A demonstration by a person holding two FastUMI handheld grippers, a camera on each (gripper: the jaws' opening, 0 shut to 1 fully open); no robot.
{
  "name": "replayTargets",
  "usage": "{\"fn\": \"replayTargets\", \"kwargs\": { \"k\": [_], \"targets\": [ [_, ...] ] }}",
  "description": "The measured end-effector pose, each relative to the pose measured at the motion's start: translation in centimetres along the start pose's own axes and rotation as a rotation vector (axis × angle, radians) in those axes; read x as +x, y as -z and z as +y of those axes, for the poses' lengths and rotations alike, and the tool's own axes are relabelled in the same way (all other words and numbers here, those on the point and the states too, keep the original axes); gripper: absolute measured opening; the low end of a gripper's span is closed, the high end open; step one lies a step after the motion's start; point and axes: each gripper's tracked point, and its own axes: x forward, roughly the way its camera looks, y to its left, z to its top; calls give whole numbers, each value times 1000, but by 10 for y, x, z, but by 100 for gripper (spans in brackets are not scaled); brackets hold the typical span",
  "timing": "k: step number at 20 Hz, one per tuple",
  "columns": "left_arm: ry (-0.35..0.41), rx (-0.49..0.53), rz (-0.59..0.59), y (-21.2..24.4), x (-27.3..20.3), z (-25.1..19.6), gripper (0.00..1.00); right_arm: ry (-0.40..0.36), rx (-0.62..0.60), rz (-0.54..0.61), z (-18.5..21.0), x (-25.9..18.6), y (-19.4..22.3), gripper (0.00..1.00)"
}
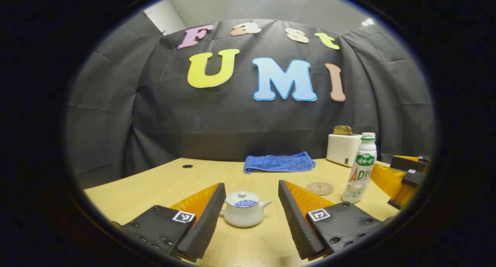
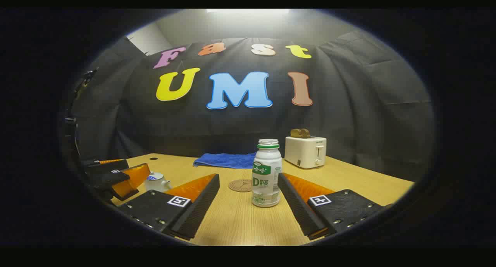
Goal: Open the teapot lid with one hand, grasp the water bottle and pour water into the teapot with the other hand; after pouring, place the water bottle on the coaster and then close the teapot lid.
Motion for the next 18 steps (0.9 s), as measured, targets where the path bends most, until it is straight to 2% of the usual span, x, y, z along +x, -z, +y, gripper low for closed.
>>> {"fn": "replayTargets", "kwargs": {
  "k": [15,18],
  "targets": [
    [-1,-2,2,0,13,3,96,2,14,18,-3,3,7,96],
    [7,-3,11,0,32,4,89,7,13,23,-5,4,8,96]
  ]
}}
